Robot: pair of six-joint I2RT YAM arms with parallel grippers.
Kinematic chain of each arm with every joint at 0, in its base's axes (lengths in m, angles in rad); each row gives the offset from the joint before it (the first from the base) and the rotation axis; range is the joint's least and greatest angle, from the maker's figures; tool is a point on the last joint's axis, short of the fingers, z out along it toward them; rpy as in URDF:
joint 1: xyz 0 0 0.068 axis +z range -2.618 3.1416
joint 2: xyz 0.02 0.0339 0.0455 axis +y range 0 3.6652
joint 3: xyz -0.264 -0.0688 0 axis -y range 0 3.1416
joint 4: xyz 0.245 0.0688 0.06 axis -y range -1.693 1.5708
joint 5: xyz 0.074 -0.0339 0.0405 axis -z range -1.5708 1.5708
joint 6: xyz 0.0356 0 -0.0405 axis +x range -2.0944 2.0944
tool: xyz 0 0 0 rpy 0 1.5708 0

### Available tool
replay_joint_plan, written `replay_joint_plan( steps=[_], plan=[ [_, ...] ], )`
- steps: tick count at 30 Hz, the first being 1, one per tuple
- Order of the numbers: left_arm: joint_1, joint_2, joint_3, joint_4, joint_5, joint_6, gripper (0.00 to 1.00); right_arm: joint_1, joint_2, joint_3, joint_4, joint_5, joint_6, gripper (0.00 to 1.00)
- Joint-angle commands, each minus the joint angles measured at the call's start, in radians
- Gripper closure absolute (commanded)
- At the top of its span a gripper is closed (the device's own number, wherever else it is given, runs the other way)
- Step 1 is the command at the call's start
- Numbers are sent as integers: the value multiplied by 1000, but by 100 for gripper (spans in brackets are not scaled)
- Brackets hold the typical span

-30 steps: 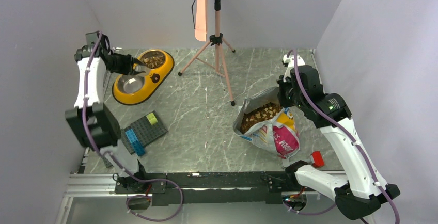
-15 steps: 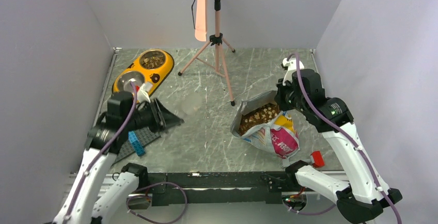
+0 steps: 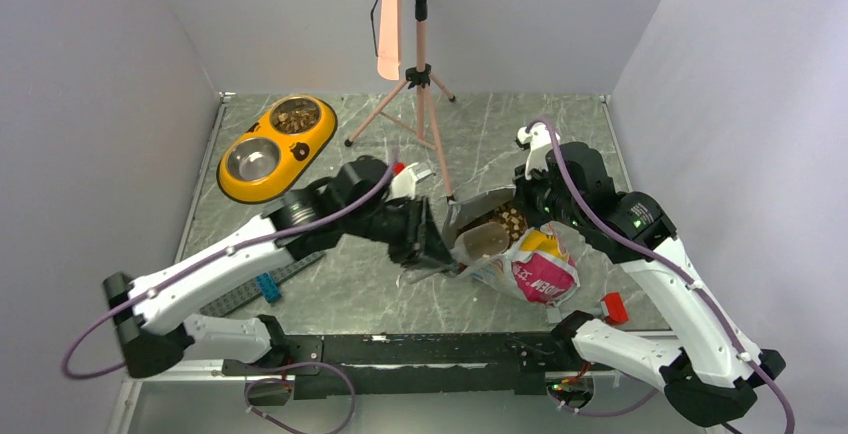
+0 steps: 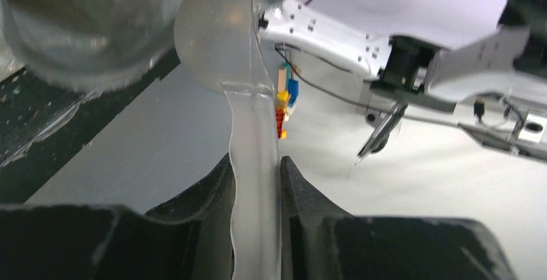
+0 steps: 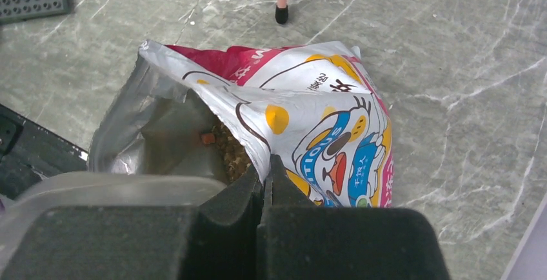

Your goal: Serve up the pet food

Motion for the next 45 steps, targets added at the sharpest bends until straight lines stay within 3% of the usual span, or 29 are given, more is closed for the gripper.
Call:
replay_joint_plan(
  steps=[1,6,10,12,14,16,21,25,30,33,35,41,45],
  plan=[
    [-22,91,105,36,-51,-105,100,39,-52,53,276,-81,-37,100],
    [6,97,32,22,-73,-255,100,47,-92,59,220,-132,-103,100],
    [-5,75,-179,160,19,-565,100,48,-113,24,222,-148,-123,100],
    [-33,49,-260,269,-6,-734,100,48,-119,-4,242,-136,-126,100],
    [-46,49,-229,176,-67,-801,100,48,-118,-18,263,-128,-123,100],
    [-45,84,-150,35,-126,-796,100,50,-116,-27,286,-128,-114,100],
    [-45,327,10,148,-106,-721,100,53,-110,-33,322,-142,-62,100],
    [-45,514,170,21,-111,-607,100,54,-123,-38,351,-164,9,100],
    [-36,610,215,-37,-201,-534,100,53,-154,-61,340,-123,44,100],
    [-21,605,118,70,-209,-516,100,54,-163,-46,317,-116,67,100],
    [-31,574,93,50,-229,-497,100,54,-166,-33,299,-117,80,100],
    [-64,417,89,-108,-470,-192,100,53,-187,-37,275,-87,90,100],
    [-102,242,-28,-50,-559,-132,100,54,-185,-47,267,-88,85,100]
  ],
)
